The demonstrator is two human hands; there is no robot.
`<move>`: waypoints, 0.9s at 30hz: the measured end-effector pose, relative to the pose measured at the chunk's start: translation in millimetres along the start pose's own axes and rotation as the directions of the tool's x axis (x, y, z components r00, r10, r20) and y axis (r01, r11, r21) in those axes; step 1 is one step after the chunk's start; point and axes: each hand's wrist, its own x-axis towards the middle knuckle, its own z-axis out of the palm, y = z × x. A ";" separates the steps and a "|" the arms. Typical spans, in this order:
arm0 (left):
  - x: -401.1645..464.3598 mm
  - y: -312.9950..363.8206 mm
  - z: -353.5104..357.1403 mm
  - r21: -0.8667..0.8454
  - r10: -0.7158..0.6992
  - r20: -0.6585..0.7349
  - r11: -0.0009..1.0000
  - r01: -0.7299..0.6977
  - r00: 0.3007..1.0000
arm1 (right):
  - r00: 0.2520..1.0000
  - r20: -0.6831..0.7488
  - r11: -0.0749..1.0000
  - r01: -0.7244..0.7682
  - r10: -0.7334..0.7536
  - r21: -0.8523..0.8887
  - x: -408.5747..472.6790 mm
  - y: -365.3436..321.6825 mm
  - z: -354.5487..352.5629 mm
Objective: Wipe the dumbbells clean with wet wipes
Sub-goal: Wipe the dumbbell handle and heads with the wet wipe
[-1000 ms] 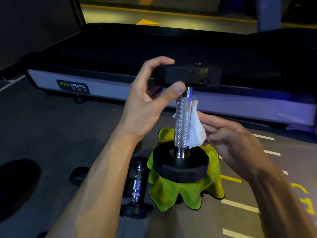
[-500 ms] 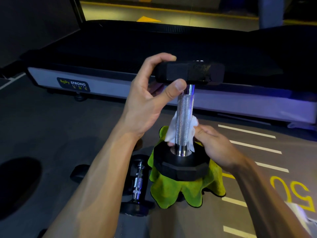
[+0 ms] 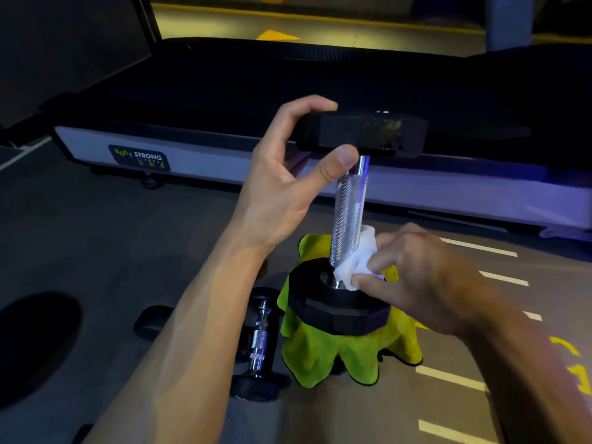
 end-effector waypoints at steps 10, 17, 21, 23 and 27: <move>-7.2 6.3 6.0 0.033 0.023 -0.009 0.999 -0.023 1.000 | 0.981 -0.115 0.982 -0.164 0.153 -0.090 -8.7 -79.5 -3.1; -7.8 11.6 8.8 0.040 0.017 0.023 0.999 -0.018 1.000 | 0.965 -0.196 0.980 -0.189 0.174 -0.064 -13.3 -77.9 14.1; -9.1 11.2 6.2 0.027 0.022 0.009 0.999 -0.022 1.000 | 0.952 -0.177 0.959 -0.220 0.251 0.176 -27.2 -42.8 10.3; -9.5 9.6 3.1 0.002 0.021 0.019 1.000 -0.021 1.000 | 0.930 -0.193 0.937 -0.269 0.313 0.225 -31.0 -27.4 7.6; -8.7 4.5 0.1 -0.019 0.018 0.025 1.000 -0.018 1.000 | 0.894 -0.270 0.930 -0.313 0.357 0.193 -27.6 -12.5 6.6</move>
